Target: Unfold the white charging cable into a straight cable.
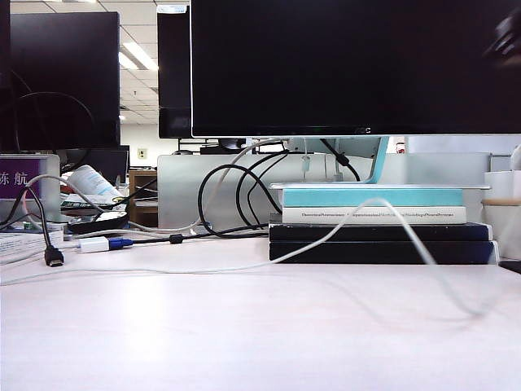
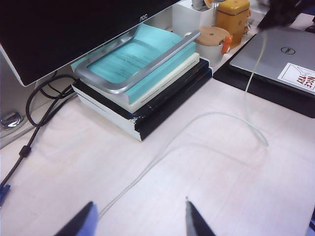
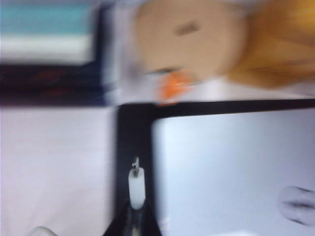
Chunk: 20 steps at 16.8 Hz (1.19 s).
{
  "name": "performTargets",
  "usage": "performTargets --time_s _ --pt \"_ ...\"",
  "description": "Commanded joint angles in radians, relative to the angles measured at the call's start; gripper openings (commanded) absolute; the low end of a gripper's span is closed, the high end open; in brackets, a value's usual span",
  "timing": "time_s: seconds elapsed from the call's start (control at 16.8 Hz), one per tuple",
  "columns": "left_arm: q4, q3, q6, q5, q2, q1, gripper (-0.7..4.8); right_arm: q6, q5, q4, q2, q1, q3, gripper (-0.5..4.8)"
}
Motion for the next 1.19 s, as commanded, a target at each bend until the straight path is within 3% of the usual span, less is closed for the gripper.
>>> performTargets --time_s 0.06,0.3,0.54,0.6,0.66,0.72,0.77,1.07,1.19 --pt "-0.006 0.002 0.0 0.003 -0.001 -0.001 2.41 -0.062 0.084 -0.032 -0.095 -0.143 0.003 -0.01" --pt "-0.021 0.002 0.0 0.006 -0.001 -0.001 2.41 -0.062 0.072 -0.079 -0.093 -0.254 -0.006 -0.01" --pt "-0.041 0.002 0.0 0.007 -0.001 -0.001 2.41 -0.061 0.047 -0.101 -0.056 -0.296 -0.006 0.0" --pt "-0.041 0.002 0.0 0.008 -0.001 -0.001 2.41 -0.058 0.046 -0.101 -0.046 -0.297 -0.006 0.21" --pt "-0.041 0.002 0.0 0.013 -0.001 -0.001 2.41 -0.057 0.032 -0.098 -0.036 -0.297 -0.006 1.25" --pt "-0.041 0.002 0.0 0.018 -0.001 -0.001 2.41 -0.056 0.023 -0.094 -0.024 -0.296 -0.006 2.78" --pt "-0.041 0.002 0.0 0.023 -0.001 -0.001 2.41 -0.055 0.024 -0.093 -0.018 -0.296 -0.006 3.24" --pt "-0.039 0.002 0.0 0.029 -0.001 -0.001 2.41 -0.055 0.01 -0.086 -0.013 -0.293 -0.005 3.24" --pt "-0.039 0.002 0.0 0.033 -0.001 -0.001 2.41 -0.055 -0.109 -0.106 -0.013 -0.293 -0.005 3.23"
